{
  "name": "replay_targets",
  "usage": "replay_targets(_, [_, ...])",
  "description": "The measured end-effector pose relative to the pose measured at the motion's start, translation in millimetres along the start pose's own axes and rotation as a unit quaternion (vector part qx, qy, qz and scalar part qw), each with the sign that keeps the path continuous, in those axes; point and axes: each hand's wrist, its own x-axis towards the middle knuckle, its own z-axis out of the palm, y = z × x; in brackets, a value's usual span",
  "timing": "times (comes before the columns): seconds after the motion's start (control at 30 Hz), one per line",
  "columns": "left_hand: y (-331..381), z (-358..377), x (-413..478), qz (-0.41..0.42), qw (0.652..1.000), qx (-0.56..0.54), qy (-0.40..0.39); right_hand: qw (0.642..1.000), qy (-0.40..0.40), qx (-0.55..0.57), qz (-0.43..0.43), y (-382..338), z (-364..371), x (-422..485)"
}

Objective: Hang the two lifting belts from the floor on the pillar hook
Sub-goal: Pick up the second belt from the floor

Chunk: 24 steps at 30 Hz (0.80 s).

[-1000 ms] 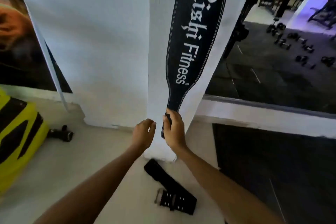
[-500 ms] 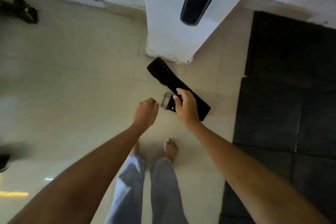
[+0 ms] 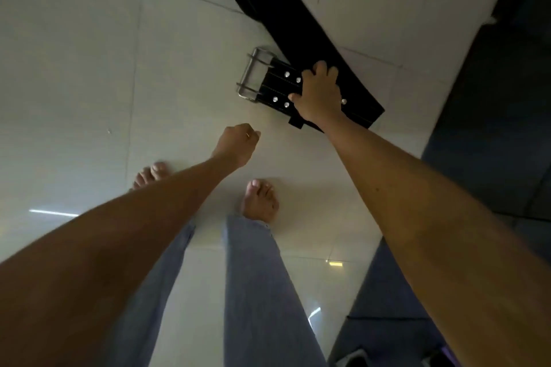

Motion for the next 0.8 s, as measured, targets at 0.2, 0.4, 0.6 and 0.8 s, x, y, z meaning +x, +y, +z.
replay_targets(0.2, [-12,1,-40,-0.063,0.995,-0.075,-0.022,0.985,-0.131,-0.085,0.072,-9,-24,0])
replay_targets(0.4, [5,-48,-104,-0.114,0.986,-0.120,0.025,0.978,-0.166,0.126,-0.013,-46,-47,-91])
replay_targets(0.6, [50,-115,-226,-0.173,0.961,-0.189,0.104,0.934,-0.081,0.349,0.003,-115,-144,-223])
replay_targets(0.8, [122,-220,-389,0.004,0.926,-0.316,0.209,0.853,0.040,0.519,0.042,-164,-298,-353])
